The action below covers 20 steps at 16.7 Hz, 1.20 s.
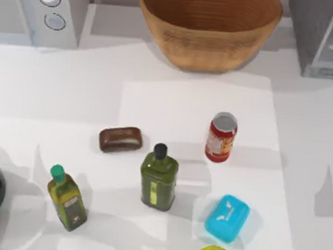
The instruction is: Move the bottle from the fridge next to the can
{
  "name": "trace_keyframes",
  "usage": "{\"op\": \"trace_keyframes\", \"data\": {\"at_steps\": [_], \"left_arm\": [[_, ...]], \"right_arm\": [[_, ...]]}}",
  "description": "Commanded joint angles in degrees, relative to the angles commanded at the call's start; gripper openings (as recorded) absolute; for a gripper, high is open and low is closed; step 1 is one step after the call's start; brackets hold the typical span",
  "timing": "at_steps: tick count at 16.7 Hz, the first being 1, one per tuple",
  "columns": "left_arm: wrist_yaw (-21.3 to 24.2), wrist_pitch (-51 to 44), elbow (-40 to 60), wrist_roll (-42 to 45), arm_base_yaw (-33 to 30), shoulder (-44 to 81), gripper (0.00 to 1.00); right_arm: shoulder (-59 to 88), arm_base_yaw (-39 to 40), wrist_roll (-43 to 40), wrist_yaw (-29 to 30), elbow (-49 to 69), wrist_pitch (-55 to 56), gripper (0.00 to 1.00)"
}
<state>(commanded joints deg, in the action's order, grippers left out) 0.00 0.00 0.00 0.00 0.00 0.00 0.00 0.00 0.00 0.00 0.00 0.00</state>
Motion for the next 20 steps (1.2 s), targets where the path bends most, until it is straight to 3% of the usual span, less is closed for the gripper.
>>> {"op": "trace_keyframes", "data": {"at_steps": [5, 9, 20], "left_arm": [[0.0, 0.0, 0.0, 0.0, 0.0, 0.0, 1.00], [0.0, 0.0, 0.0, 0.0, 0.0, 0.0, 1.00], [0.0, 0.0, 0.0, 0.0, 0.0, 0.0, 1.00]], "right_arm": [[3.6, -0.8, -0.1, -0.3, 2.8, 2.9, 1.00], [16.8, -2.9, -0.1, -1.9, 11.6, 11.9, 1.00], [88.6, -10.6, 0.3, -9.0, 43.5, 44.7, 1.00]]}}
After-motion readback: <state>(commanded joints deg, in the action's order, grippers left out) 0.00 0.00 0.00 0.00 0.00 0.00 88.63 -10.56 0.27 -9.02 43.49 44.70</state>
